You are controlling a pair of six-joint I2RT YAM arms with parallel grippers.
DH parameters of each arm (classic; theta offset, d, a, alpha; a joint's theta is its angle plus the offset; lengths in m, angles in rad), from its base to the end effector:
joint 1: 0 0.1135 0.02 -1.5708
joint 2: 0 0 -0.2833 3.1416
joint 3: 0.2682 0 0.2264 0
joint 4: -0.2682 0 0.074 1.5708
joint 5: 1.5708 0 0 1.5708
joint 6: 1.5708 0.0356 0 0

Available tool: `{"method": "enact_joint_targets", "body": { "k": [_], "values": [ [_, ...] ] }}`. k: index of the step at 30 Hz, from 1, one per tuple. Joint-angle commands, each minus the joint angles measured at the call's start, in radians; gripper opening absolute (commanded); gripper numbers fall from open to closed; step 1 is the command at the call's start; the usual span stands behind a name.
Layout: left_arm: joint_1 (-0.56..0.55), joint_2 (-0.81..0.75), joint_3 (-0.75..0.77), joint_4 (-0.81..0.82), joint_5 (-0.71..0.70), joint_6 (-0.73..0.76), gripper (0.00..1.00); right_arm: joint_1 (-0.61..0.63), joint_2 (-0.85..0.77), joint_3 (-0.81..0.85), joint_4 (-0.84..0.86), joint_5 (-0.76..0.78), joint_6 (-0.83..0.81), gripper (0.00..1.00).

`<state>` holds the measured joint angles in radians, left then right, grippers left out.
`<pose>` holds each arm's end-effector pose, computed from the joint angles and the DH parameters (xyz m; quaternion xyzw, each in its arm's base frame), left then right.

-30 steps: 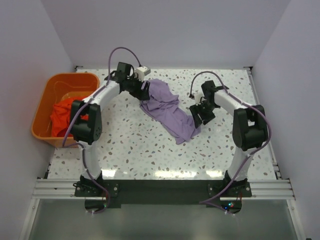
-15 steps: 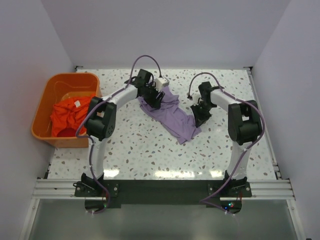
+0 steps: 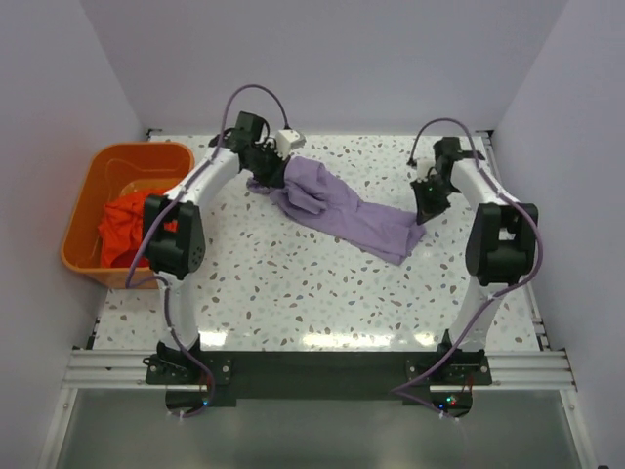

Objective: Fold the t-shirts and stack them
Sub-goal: Flatten the tshirt out

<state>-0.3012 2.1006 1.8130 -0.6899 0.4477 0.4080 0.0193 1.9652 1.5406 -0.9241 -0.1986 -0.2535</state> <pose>0.4241 -0.1479 0.2656 0.3846 0.8519 -0.1968 0.2959 0.3763 0.0143 0.2336 -0.1454 0.9783 0.0850 0.1210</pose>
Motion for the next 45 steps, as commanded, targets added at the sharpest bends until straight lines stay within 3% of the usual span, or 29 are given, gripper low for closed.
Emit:
{"method": "enact_joint_targets", "body": {
  "k": [1,7,13,16,19,21,25,27,28,29,30,31,32,34,35,40,45],
  "values": [
    [0.054,-0.151,0.042,-0.169,0.065,0.103,0.0,-0.067,-0.111,0.091,-0.073,0.106,-0.101,0.0],
    [0.114,-0.298,-0.139,-0.385,0.053,0.342,0.0,-0.159,-0.112,0.125,-0.127,0.195,-0.23,0.0],
    [0.149,-0.428,-0.401,-0.41,-0.027,0.427,0.0,-0.17,-0.124,0.064,-0.188,0.2,-0.345,0.0],
    [0.146,-0.418,-0.411,-0.404,0.028,0.361,0.0,-0.157,-0.095,0.064,-0.185,0.179,-0.296,0.0],
    [0.146,-0.372,-0.397,-0.354,0.094,0.241,0.08,-0.125,-0.059,0.107,-0.13,0.188,-0.233,0.14],
    [0.152,-0.337,-0.386,-0.285,0.106,0.12,0.07,-0.099,-0.042,0.154,-0.085,0.232,-0.19,0.16],
    [0.174,-0.286,-0.339,-0.176,0.095,-0.078,0.01,-0.09,0.026,0.252,0.037,0.336,-0.132,0.0],
    [0.18,-0.269,-0.322,-0.149,0.068,-0.161,0.0,-0.091,0.083,0.333,0.042,0.376,-0.118,0.0],
    [0.189,-0.257,-0.313,-0.128,0.036,-0.188,0.04,-0.091,0.109,0.355,0.053,0.41,-0.106,0.0],
    [0.195,-0.254,-0.31,-0.122,0.02,-0.242,0.18,-0.09,0.115,0.374,0.051,0.416,-0.102,0.0],
    [0.201,-0.251,-0.311,-0.116,0.014,-0.259,0.27,-0.088,0.118,0.398,0.047,0.422,-0.102,0.03],
    [0.214,-0.249,-0.314,-0.12,0.006,-0.268,0.35,-0.085,0.118,0.404,0.03,0.432,-0.107,0.26],
    [0.215,-0.252,-0.319,-0.12,-0.006,-0.278,0.45,-0.084,0.1,0.404,0.022,0.426,-0.112,0.43],
    [0.218,-0.292,-0.351,-0.103,0.0,-0.259,0.52,-0.084,0.054,0.363,-0.01,0.386,-0.125,0.69],
    [0.217,-0.31,-0.362,-0.097,0.006,-0.23,0.57,-0.082,0.029,0.342,-0.025,0.313,-0.13,0.7],
    [0.148,-0.39,-0.412,-0.097,0.082,-0.109,0.58,-0.03,-0.175,0.112,-0.165,0.082,-0.22,0.63],
    [0.01,-0.393,-0.46,-0.062,0.089,-0.064,0.56,0.126,-0.244,-0.118,-0.171,0.027,-0.253,0.55]
  ]
}}
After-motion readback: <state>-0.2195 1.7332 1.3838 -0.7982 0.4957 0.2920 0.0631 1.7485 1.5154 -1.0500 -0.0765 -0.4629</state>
